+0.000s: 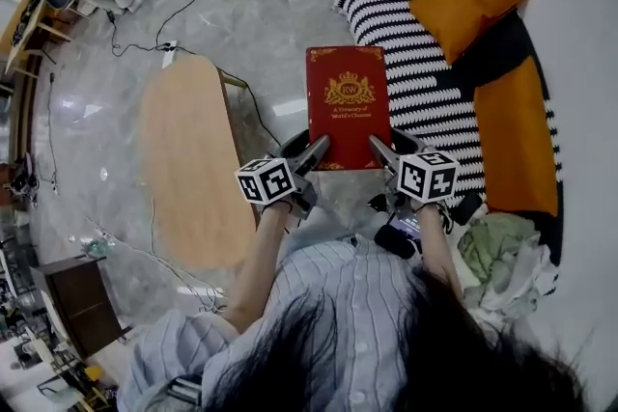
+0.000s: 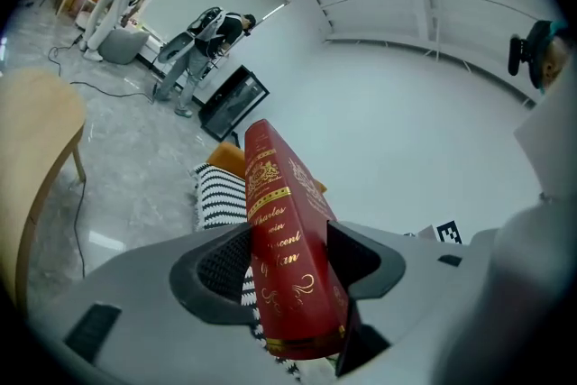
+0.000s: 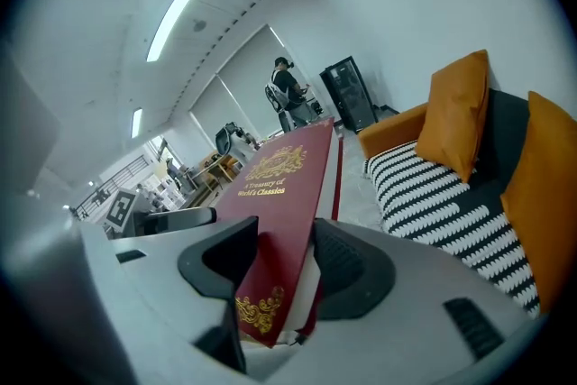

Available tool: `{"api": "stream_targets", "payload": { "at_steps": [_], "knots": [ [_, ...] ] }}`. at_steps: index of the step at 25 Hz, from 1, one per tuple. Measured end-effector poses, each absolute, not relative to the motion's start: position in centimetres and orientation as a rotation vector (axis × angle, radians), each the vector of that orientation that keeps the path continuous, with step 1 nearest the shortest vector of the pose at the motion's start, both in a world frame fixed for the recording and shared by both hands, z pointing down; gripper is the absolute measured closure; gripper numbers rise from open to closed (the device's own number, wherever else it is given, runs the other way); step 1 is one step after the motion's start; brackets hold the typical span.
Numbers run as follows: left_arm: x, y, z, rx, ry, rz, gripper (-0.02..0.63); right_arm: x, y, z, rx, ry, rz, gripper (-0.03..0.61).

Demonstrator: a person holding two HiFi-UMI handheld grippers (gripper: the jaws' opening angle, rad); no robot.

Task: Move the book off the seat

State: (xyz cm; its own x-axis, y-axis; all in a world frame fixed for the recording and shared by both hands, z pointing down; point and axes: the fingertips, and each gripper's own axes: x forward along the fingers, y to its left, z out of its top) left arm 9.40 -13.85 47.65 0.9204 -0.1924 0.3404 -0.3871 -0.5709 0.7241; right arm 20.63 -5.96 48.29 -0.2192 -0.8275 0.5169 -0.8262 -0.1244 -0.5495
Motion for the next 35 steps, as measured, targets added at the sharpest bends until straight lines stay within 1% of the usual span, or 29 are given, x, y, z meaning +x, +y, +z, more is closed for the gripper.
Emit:
{"api": "stream_targets", "payload": {
  "at_steps": [12, 28, 35],
  "knots": [
    [-3.6, -19.6, 48.5, 2.115, -0.608, 0.162, 0.342, 8.9, -13.9, 48.8, -1.818, 2.341, -1.35, 0.374],
    [-20.6, -23.7, 50.4, 1.953, -0.848, 0.01, 0.342, -7.1, -21.7, 49.9, -1.605, 2.68, -1.395, 0.376],
    [-25.6, -24.9, 49.9, 1.908, -0.926, -0.036, 0.342, -12.1, -24.2, 49.2, -1.509, 2.829, -1.394, 0.376]
  ]
}}
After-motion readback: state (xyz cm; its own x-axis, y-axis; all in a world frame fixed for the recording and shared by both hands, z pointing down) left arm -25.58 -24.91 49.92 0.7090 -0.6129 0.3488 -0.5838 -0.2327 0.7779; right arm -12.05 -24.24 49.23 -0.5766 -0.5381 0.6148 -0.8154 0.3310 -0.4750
